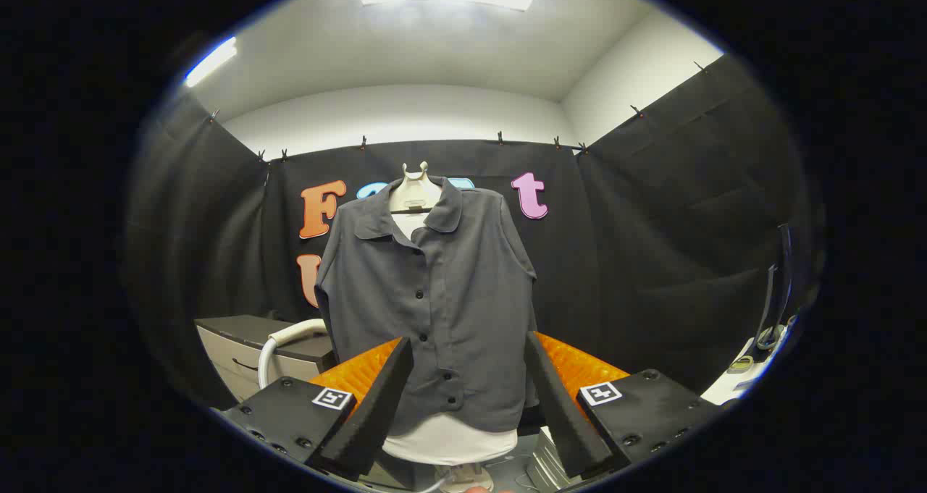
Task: Iron the clothes twice with a garment steamer, once on the left side and once on the right side.
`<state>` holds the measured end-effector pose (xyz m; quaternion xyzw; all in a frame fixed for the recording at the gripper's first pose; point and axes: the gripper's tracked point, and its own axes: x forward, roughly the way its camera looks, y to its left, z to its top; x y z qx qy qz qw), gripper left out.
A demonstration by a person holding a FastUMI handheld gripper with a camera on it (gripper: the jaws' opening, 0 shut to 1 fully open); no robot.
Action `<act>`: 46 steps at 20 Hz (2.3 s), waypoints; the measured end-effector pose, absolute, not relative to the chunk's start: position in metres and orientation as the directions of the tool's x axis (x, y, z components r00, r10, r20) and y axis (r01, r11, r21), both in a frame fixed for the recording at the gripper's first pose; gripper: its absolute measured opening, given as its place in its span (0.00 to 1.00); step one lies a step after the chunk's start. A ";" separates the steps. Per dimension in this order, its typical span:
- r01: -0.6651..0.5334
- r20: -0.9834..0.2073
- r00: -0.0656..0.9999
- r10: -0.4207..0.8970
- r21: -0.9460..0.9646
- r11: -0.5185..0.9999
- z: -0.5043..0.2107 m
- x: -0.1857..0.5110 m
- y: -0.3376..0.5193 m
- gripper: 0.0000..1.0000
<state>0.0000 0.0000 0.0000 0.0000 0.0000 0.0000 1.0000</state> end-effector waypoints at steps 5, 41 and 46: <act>0.003 0.006 1.000 -0.003 0.018 1.000 0.001 -0.010 -0.004 0.98; 0.057 -0.025 0.998 -0.057 -0.001 0.998 0.023 0.030 0.084 0.98; -0.135 -0.044 0.990 0.136 0.019 0.991 0.045 0.098 0.249 0.98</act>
